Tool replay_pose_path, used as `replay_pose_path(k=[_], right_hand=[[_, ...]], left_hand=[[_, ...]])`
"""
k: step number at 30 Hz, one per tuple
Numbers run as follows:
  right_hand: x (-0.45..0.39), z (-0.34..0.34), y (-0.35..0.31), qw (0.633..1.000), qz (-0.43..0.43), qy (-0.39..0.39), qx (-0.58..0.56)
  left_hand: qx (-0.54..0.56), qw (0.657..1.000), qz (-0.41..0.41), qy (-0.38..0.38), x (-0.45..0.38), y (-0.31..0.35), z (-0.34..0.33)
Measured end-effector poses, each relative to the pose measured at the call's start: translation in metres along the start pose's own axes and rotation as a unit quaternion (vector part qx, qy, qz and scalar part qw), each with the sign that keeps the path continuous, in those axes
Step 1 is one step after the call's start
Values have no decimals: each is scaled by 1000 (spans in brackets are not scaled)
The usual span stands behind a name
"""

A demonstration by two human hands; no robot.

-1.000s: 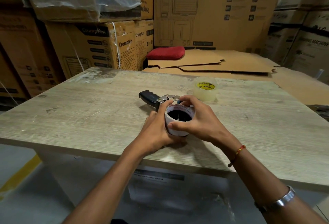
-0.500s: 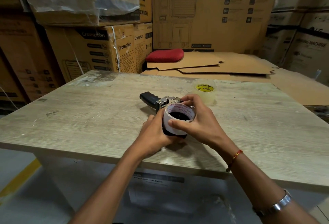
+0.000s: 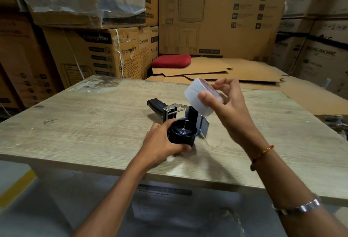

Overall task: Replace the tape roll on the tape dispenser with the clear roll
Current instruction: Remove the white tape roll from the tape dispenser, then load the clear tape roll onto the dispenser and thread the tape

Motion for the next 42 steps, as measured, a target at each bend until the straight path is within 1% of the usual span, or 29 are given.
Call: replay_pose_path(k=[2,4,7,12,16,19,23,26,29,33,35,38,40,42], right_hand=[[-6,2,-9,997,3,-42,61],[-3,0,-5,993,-7,-64,97],[14,-2,12,988,-22,-59,143],[35,9,33,978,4,-47,204],[41,29,49,950,8,-47,308],[44,40,63,929,0,-43,369],[45,53,79,904,-17,-40,425],[45,64,88,903,-32,-31,428],[42,79,95,900,-46,-14,433],[38,91,99,896,-56,-18,440],[33,91,97,898,-44,-9,438],[17,85,90,900,-9,0,435],[-1,77,87,897,17,-14,442],[-21,66,87,884,47,-40,464]], left_hand=[[-6,1000,2,28,0,0,1],[13,998,7,66,-3,-1,5],[15,994,16,103,-8,-1,7],[1,989,28,142,-20,-5,6],[-29,980,57,188,-31,-8,7],[-63,976,58,200,-34,-8,4],[-156,970,30,182,-31,-1,-3],[-213,966,-7,149,-23,3,-10],[-238,965,-42,104,-21,5,-16],[-310,940,-137,48,-32,9,-16],[-319,931,-179,19,-41,10,-13],[-320,923,-214,-14,-52,11,-13],[-337,914,-225,-5,-54,12,-18],[-357,907,-223,16,-58,11,-23]])
Point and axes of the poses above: each hand's wrist, its own x-axis away from the middle knuckle, its own z-axis out of the back of the hand, y = z × x, the point moved 2 cm from there along -x, towards the middle knuckle, and after that the axes turned 12 degrees about x, right-handed, at the moved point
